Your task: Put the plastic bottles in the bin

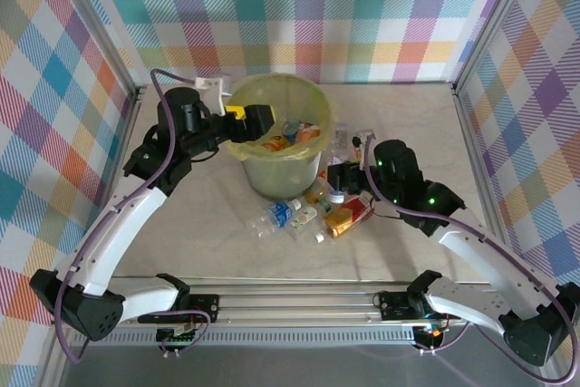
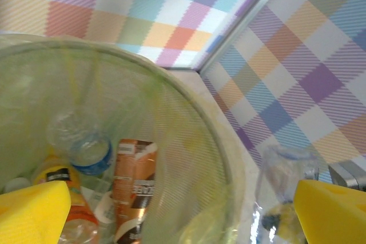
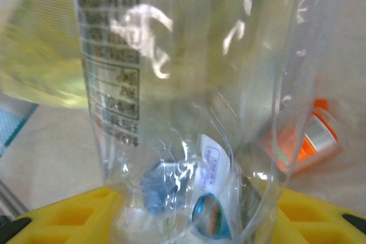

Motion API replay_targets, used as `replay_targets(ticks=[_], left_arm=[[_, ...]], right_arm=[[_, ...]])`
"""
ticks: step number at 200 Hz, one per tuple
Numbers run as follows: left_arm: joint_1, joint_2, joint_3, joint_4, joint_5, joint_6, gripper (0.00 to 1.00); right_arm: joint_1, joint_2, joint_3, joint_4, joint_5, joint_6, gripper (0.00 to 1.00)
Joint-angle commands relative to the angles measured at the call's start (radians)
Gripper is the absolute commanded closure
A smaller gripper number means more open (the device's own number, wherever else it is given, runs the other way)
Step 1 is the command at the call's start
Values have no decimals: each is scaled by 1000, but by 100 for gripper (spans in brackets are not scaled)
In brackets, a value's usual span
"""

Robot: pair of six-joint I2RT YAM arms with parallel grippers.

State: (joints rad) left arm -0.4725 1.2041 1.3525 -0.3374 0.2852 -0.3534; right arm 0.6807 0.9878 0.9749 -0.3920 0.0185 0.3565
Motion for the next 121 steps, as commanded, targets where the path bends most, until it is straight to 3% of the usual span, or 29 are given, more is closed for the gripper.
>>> replay_targets(ticks=[1, 40, 85, 121], left_arm=[[-37, 21, 51, 26, 90, 18, 0], [-105, 81, 92, 50, 170, 39, 0], [-177, 171, 163, 51, 180, 59, 0], [-213, 246, 220, 31, 189, 69, 10]], right_arm=[[-2, 32, 51, 121, -111, -112, 49], [-1, 67, 90, 154, -196, -123, 49], [-1, 60, 99, 181, -262, -105, 48], [0, 50, 100, 191, -281, -96, 48]])
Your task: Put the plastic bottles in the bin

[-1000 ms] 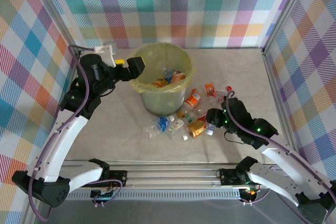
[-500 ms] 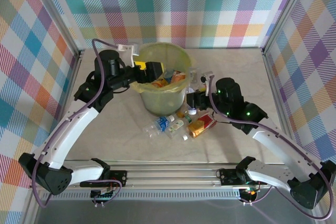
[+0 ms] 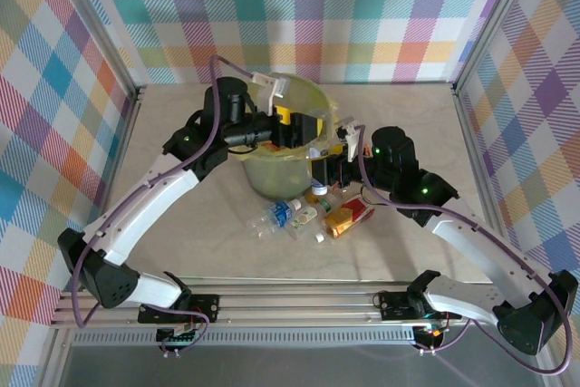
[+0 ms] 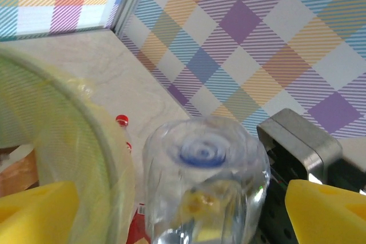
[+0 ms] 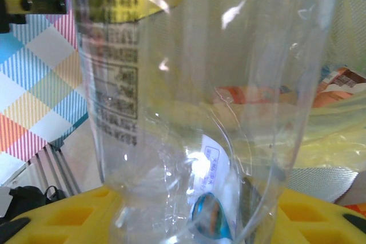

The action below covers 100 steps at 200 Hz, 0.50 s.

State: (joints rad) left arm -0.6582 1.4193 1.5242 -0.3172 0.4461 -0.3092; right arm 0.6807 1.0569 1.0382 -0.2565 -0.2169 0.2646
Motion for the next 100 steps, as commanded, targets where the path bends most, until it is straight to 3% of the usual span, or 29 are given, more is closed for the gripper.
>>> replay_targets(ticks=[1, 50, 85, 100], left_arm=[[-28, 31, 49, 12, 27, 24, 11], [-49, 62, 60, 22, 49, 13, 20], [-48, 60, 56, 21, 33, 8, 43], [-48, 54, 56, 20, 10, 10, 47]], right_arm=[[0, -20, 37, 55, -45, -4, 48], [0, -17, 36, 68, -48, -4, 47], [0, -12, 39, 69, -45, 1, 43], [0, -16, 40, 54, -29, 2, 40]])
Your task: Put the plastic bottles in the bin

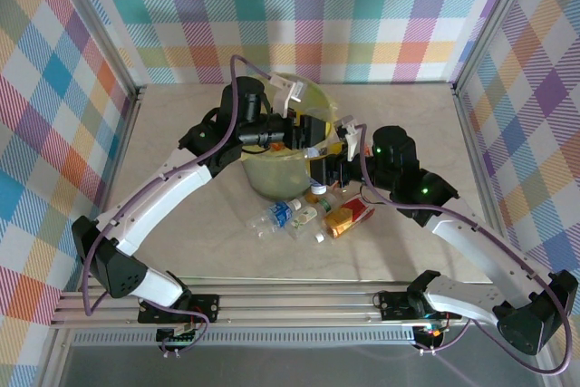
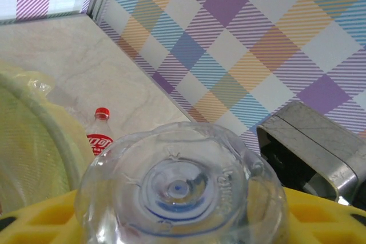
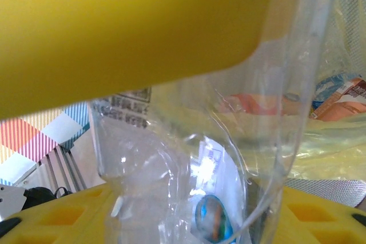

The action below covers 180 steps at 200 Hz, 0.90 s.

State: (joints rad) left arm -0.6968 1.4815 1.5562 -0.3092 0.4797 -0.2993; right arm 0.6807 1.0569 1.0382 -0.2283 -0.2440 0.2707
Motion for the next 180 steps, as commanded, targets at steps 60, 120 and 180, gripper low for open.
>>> replay_targets(ticks=[60, 120, 180], left_arm=[[-7, -45, 52, -16, -150, 48, 56], [72, -23, 178, -45, -225, 63, 60], [213, 65, 369, -131, -259, 72, 60]], right_arm=[[0, -69, 46, -65, 78, 5, 7], [0, -162, 56, -218, 271, 86, 0], [-1, -242, 53, -413, 545, 256, 0]])
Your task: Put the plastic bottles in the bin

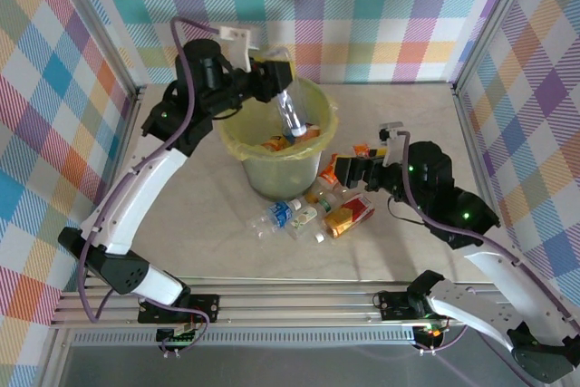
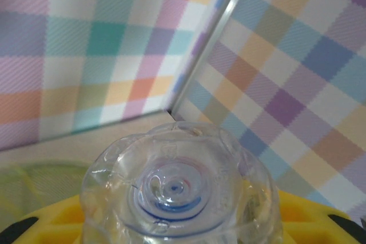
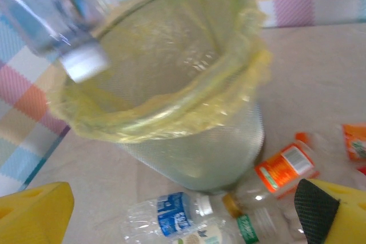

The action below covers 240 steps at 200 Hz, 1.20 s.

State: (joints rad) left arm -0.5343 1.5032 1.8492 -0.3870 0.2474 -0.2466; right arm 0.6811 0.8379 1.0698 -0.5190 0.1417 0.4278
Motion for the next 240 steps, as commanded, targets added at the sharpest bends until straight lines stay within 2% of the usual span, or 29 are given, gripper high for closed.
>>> replay_targets(ticks=[1, 57, 119, 152, 200, 240], left_arm=[[53, 45, 78, -56, -26, 19, 60], [177, 166, 178, -158, -26, 24, 60], [189, 279, 176, -218, 27, 38, 60], [189, 311, 158, -227, 31, 41, 58], [189, 336, 121, -234, 29, 46, 54], [189, 352, 120, -252, 23, 56, 45]], right_arm=[[-2, -24, 21, -125, 164, 103, 0], [-2, -70, 9, -290, 325, 219, 0], [-3, -61, 3, -494, 427, 334, 0], [-9, -48, -24, -563, 439, 388, 0], [-32, -31, -86, -556, 426, 421, 0], [-65, 9, -122, -527, 381, 424, 0]])
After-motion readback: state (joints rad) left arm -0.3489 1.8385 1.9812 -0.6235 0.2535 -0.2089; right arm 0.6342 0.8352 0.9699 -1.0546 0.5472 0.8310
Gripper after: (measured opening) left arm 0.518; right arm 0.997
